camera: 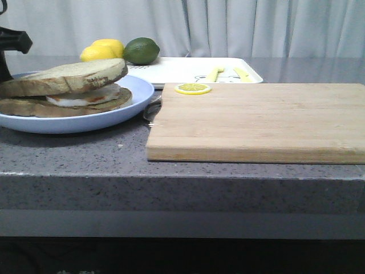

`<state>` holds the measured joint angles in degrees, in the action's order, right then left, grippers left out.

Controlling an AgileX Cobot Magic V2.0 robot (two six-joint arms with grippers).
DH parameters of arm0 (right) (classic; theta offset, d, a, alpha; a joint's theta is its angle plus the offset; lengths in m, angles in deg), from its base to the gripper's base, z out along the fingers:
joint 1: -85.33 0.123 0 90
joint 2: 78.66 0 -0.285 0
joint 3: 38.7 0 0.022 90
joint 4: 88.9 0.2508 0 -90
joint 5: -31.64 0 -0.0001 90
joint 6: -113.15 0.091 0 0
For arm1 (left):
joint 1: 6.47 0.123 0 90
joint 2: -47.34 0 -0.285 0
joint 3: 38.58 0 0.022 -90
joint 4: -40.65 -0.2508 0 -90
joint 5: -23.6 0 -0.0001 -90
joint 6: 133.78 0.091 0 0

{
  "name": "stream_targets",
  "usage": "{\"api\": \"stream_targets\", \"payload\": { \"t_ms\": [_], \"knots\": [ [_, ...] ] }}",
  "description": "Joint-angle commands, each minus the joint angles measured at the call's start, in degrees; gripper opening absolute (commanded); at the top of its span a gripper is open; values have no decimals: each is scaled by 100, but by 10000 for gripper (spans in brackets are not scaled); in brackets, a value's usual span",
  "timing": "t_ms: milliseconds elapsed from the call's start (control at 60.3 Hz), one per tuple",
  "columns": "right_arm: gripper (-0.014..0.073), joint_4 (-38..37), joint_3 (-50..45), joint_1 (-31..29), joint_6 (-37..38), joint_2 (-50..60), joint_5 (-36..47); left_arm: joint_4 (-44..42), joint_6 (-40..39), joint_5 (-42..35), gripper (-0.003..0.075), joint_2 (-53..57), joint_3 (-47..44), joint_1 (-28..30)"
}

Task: Place bread and move sandwich to tray
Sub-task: 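Grasp the rim of the blue plate with the left gripper, then lift the blue plate with the sandwich using the left gripper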

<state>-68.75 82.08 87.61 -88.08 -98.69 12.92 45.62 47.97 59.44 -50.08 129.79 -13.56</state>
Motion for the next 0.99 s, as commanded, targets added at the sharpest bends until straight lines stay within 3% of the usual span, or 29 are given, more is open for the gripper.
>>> {"api": "stream_targets", "payload": {
  "t_ms": [0, 249, 448, 663, 845, 978],
  "knots": [
    [-76, 69, 160, -31, -32, -54, 477, 297, 66, 105, -19, 425, 325, 142],
    [-76, 69, 160, -31, -32, -54, 477, 1028, 448, 592, -19, 674, 711, 714],
    [-76, 72, 160, -31, -32, -54, 477, 3494, 2141, 1156, -19, 674, 786, 1172],
    [-76, 72, 160, -31, -32, -54, 477, 5209, 2982, 1403, -19, 663, 786, 1505],
    [-76, 71, 160, -31, -32, -54, 472, 5446, 3089, 1326, -19, 394, 1074, 1372],
    [-76, 71, 160, -31, -32, -54, 467, 5446, 3078, 1336, -19, -236, 1937, 1137]
  ]
}}
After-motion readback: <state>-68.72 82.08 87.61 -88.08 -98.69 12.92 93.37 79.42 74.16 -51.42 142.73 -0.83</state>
